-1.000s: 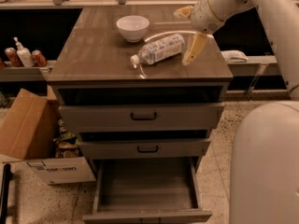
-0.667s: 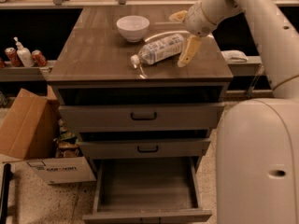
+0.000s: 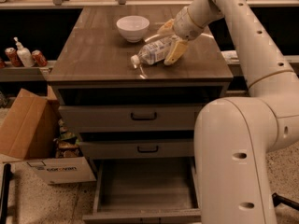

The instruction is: Place blue plastic bottle into bottom drawer

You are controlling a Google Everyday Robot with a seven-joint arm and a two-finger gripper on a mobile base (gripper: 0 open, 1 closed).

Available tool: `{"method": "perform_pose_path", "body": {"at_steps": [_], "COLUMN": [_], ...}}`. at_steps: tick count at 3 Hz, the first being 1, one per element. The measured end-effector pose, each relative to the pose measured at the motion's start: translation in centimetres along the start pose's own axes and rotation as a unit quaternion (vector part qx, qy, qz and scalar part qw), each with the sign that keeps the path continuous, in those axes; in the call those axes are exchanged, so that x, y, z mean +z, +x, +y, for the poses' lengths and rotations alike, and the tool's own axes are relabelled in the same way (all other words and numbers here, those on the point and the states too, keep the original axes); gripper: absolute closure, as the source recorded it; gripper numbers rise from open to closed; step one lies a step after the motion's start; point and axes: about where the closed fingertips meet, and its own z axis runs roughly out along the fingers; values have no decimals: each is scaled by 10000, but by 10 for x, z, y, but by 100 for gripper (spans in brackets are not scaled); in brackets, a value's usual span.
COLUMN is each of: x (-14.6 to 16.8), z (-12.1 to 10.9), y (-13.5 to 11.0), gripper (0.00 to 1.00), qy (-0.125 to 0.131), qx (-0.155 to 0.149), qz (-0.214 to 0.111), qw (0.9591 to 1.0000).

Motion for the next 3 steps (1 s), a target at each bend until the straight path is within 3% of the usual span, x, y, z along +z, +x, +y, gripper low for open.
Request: {"method": "perform_pose_path", "body": {"at_steps": [2,3], "x": [-2,-47], "z": [-2,17], "y": [-4,-24], "gripper": [74,100], "qy": [-4,161], "qx": [7,-95], "qz": [-4,-382], "qw": [10000,9991]}}
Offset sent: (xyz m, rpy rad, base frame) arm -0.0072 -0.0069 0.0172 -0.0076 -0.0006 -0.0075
